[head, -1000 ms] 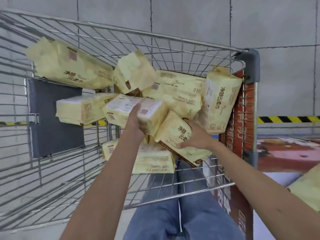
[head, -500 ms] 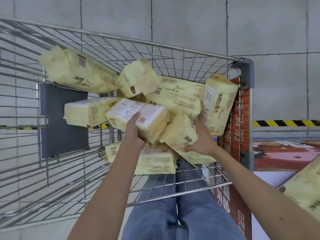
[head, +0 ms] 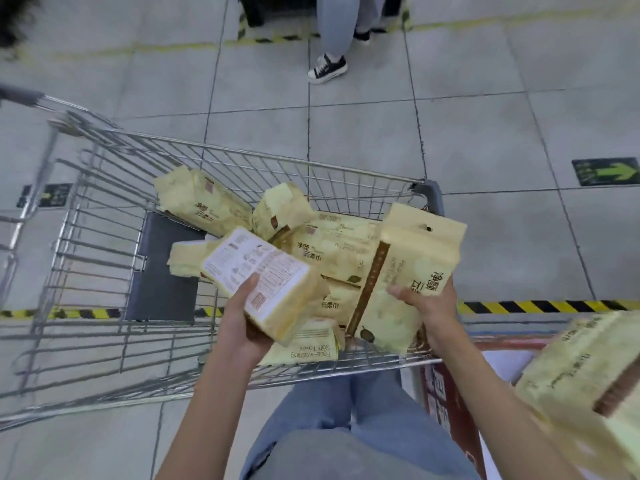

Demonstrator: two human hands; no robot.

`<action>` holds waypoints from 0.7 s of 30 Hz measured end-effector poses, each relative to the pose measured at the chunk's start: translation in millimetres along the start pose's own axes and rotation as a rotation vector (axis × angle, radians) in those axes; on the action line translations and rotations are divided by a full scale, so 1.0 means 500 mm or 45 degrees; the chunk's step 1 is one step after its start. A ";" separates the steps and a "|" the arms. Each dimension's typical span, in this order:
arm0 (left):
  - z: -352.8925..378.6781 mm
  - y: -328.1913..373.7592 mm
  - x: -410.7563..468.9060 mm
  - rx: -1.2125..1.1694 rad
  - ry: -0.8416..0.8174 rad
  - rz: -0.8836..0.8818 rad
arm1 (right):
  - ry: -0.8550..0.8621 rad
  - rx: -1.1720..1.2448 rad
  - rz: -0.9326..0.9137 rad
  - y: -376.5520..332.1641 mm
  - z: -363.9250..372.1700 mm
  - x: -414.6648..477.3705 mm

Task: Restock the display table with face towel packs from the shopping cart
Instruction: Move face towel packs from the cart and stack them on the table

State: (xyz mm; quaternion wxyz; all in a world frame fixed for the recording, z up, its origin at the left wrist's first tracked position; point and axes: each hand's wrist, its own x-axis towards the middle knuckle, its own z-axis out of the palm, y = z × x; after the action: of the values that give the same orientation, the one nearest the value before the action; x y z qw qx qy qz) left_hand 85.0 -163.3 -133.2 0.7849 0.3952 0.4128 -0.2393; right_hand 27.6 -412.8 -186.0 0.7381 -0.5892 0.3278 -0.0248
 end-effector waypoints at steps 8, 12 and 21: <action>-0.013 -0.037 -0.112 0.124 -0.260 0.106 | 0.194 0.468 -0.117 -0.045 -0.036 -0.132; -0.015 -0.037 -0.127 0.247 -0.359 0.030 | 0.321 0.644 -0.103 -0.042 -0.041 -0.204; -0.036 0.014 -0.129 0.707 -0.722 -0.275 | 0.711 0.984 -0.201 0.054 0.028 -0.439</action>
State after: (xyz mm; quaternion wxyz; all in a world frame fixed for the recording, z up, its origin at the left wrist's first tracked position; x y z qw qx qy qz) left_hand 46.4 -141.3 -82.7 0.7013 0.4649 0.1391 -0.5222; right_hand -146.7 -299.8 -108.6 0.7826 -0.2656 0.4347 -0.3580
